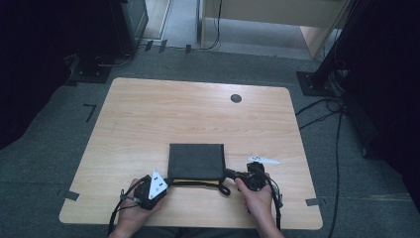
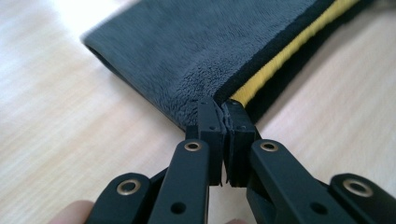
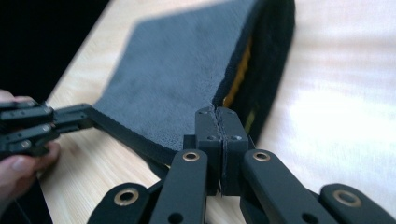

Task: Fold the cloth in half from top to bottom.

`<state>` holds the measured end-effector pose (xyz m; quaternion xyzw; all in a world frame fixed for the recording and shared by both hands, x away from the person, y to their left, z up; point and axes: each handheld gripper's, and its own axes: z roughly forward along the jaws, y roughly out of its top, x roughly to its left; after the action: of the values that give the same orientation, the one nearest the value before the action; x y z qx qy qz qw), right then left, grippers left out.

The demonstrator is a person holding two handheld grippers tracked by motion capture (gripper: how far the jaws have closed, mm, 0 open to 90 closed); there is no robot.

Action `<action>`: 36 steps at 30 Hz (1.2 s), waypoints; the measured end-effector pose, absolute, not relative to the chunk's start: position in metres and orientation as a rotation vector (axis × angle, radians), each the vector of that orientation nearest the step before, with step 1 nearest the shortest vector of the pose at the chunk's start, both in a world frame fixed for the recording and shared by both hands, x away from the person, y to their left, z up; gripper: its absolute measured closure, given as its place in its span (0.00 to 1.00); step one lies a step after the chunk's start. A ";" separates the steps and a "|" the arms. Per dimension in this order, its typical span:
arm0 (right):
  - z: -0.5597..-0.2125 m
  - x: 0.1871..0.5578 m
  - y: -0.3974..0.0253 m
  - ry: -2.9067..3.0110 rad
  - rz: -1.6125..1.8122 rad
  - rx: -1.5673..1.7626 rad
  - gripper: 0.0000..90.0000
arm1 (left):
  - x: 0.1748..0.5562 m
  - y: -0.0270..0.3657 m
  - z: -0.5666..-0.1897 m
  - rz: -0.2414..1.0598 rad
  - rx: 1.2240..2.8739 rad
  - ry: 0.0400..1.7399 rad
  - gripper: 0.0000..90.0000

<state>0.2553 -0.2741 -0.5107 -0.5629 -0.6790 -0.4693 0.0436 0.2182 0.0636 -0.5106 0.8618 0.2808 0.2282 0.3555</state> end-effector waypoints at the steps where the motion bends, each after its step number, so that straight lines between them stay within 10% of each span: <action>1: -0.515 0.256 -0.274 -2.078 -1.406 -1.722 0.99 | 0.220 0.066 -0.510 0.566 2.227 0.730 0.97; 12: -0.487 0.252 -0.285 -2.172 -1.522 -1.784 0.77 | 0.241 0.099 -0.490 0.322 1.838 0.902 0.63; 20: -0.501 0.256 -0.225 -2.555 -1.439 -1.698 0.60 | 0.240 0.065 -0.510 0.504 2.118 0.943 0.56; 36: -0.480 0.265 -0.182 -2.713 -1.457 -1.697 0.41 | 0.244 0.112 -0.502 0.482 2.044 1.136 0.24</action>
<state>0.2648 -0.1821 -0.4804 -0.4741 -0.7582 -0.4070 -0.1862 0.2438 0.1122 -0.5020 0.7959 0.4422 0.1879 0.3683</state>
